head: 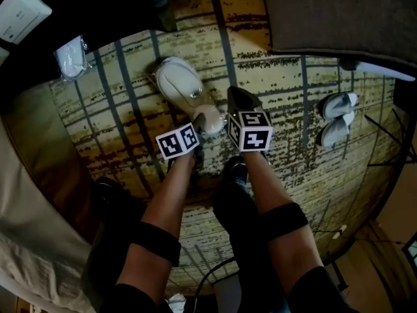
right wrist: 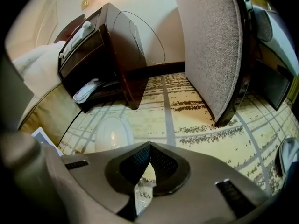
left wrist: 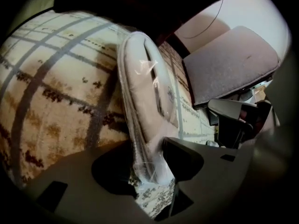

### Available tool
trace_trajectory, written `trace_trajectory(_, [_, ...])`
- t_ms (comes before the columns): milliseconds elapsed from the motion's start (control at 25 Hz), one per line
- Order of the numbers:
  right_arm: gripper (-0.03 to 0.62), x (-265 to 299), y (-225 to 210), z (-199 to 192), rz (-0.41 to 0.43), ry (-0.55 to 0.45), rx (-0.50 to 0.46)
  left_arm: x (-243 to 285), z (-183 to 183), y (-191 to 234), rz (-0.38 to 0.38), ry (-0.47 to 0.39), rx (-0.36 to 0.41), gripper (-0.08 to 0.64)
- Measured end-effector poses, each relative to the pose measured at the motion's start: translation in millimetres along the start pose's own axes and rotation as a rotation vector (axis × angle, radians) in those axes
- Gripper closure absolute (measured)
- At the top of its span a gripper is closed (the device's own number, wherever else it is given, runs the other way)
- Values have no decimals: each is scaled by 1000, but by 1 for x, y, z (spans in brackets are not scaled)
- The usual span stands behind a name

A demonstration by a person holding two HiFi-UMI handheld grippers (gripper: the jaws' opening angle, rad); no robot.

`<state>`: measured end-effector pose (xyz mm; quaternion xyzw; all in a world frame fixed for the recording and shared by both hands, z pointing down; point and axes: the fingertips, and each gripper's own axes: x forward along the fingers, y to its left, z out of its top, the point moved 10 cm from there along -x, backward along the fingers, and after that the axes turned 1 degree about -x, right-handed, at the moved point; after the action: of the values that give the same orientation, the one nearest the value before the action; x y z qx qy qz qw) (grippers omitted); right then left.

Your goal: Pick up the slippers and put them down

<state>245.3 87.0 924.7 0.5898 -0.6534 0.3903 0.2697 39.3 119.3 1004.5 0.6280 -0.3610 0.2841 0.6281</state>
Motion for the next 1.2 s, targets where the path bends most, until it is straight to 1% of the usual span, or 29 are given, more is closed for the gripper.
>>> trace_trajectory(120, [591, -1, 6, -4, 5, 8, 7, -7, 0, 4, -59, -37, 0, 411])
trace_trajectory(320, [591, -5, 14, -6, 9, 17, 18, -20, 4, 11, -131, -70, -30, 440])
trace_trajectory(400, [591, -9, 18, -5, 7, 19, 15, -28, 6, 15, -144, -80, -29, 445])
trace_trajectory(520, [591, -18, 26, 4, 8, 16, 12, -46, 11, 15, -152, -79, 1, 445])
trace_trajectory(640, [591, -39, 42, 15, 20, 13, 16, -77, 15, 9, -148, -63, 39, 445])
trace_trajectory(760, [591, -64, 62, 24, 33, 22, 13, -114, 21, 2, -147, -47, 56, 445])
trace_trajectory(920, [591, -80, 88, 39, 49, 23, 16, -148, 50, -3, -168, -47, 76, 445])
trace_trajectory(1000, [591, -81, 101, 46, 58, 15, 17, -159, 68, -1, -166, -52, 92, 445])
trace_trajectory(1120, [589, -76, 117, 55, 71, -9, 18, -168, 97, 1, -162, -64, 116, 445])
trace_trajectory(1200, [591, -70, 127, 62, 81, -33, 20, -169, 118, 2, -173, -76, 130, 445])
